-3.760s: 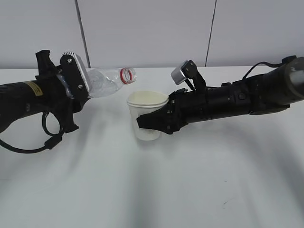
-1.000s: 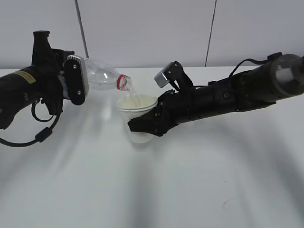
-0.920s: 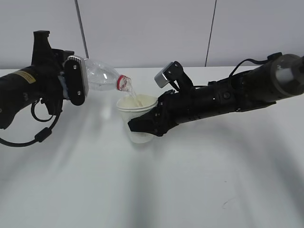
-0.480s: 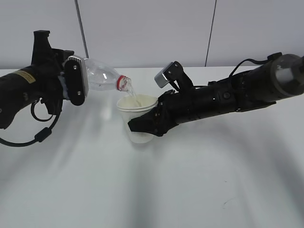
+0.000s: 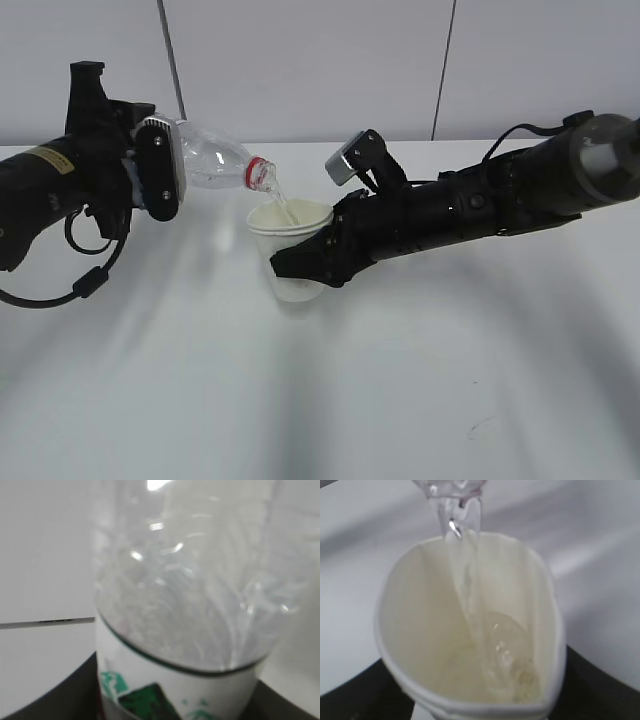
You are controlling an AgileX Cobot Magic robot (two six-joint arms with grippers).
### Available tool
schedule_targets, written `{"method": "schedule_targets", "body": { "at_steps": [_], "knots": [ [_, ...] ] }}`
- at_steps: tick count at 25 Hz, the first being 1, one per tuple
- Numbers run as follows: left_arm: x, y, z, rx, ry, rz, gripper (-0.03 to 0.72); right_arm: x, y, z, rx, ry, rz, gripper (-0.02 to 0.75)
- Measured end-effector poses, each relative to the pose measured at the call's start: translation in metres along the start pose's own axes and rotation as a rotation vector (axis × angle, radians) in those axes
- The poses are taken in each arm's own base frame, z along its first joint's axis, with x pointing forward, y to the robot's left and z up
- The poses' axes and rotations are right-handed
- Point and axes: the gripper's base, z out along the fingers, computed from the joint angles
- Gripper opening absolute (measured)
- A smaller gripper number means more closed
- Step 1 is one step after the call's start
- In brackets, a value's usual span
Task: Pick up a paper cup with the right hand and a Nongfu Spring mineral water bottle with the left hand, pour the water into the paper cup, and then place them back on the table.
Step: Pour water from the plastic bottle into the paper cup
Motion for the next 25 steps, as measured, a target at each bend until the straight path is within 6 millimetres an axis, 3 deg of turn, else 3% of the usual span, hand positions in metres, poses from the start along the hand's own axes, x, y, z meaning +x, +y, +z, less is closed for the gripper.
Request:
{"method": "schedule_targets", "body": {
  "at_steps": [25],
  "knots": [
    [0.0000, 0.0012, 0.0000, -0.014, 0.000, 0.032, 0.373, 0.0000, -0.0001, 0.0000, 0.001, 0.000, 0.000, 0.507]
  ]
}}
